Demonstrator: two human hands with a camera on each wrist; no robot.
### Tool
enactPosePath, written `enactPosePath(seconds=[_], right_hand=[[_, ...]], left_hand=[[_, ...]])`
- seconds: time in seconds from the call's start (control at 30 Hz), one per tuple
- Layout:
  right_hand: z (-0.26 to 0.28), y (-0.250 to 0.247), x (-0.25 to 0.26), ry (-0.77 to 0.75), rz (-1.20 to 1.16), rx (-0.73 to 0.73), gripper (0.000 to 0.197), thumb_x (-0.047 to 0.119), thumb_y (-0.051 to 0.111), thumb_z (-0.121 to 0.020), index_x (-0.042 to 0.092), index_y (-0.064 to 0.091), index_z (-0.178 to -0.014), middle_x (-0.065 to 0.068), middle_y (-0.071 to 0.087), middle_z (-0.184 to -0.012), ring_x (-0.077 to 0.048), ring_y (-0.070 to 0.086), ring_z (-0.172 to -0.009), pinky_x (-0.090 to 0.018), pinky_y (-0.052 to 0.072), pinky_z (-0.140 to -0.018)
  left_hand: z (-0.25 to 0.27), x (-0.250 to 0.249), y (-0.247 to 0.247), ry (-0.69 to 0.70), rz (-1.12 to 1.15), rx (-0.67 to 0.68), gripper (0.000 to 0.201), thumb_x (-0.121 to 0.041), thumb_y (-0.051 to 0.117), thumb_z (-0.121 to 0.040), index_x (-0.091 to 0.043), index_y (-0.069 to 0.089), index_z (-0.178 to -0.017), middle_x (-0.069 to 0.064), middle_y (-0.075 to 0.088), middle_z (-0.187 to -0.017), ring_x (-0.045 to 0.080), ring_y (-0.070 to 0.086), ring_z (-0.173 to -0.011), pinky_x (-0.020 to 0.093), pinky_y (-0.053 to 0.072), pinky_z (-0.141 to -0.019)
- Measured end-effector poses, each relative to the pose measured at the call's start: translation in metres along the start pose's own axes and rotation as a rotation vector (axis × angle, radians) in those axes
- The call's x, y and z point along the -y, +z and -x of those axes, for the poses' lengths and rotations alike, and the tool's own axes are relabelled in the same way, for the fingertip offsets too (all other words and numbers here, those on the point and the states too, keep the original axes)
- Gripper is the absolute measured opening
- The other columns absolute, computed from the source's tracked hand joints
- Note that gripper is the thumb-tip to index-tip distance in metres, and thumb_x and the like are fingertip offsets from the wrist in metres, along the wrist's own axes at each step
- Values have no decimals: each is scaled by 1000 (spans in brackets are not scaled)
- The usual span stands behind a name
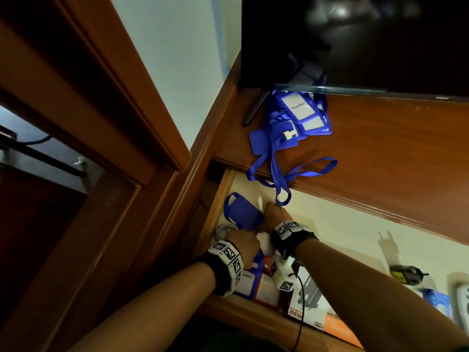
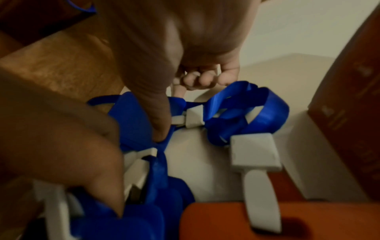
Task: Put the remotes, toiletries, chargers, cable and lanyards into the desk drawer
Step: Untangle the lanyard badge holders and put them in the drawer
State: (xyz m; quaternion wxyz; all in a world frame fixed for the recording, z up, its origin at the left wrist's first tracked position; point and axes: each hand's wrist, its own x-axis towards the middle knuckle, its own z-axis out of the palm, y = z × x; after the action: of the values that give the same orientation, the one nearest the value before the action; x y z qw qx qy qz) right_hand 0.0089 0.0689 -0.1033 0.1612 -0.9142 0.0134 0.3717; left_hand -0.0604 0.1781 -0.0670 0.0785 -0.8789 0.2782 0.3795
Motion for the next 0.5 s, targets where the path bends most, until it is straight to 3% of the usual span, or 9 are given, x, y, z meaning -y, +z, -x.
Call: enactPosePath(seconds=[0.17,0.37,0.5], right_hand=[[6,-8,-8,17,-47,27,38,24,75,-76,6,63,-106,-11,65,-108,-26,62,-97,-29,49,-74],[37,-21,-24,-32,-185,-46,24,14,57,-84,7,62,-107,-17,64,-108,-32,61,-97,-28,41,-69],[65,-43,-35,-83,-233,-101,13,14,57,-81,6,60,-91,-16,66,-98,-33,62,-88,-32,45,-66]], left_hand=[[-5,2,7,-45,74,14,30,-17,60,-85,-8,60,-114,15,56,-117,31,58,-103,40,49,-82],[-6,5,12,-73,125,-43,34,-26,63,-86,-12,61,-117,14,61,-116,31,60,-102,39,50,-82],[-2,6,12,-72,158,-34,41,-32,60,-88,-11,54,-123,14,57,-122,31,57,-106,41,48,-87]])
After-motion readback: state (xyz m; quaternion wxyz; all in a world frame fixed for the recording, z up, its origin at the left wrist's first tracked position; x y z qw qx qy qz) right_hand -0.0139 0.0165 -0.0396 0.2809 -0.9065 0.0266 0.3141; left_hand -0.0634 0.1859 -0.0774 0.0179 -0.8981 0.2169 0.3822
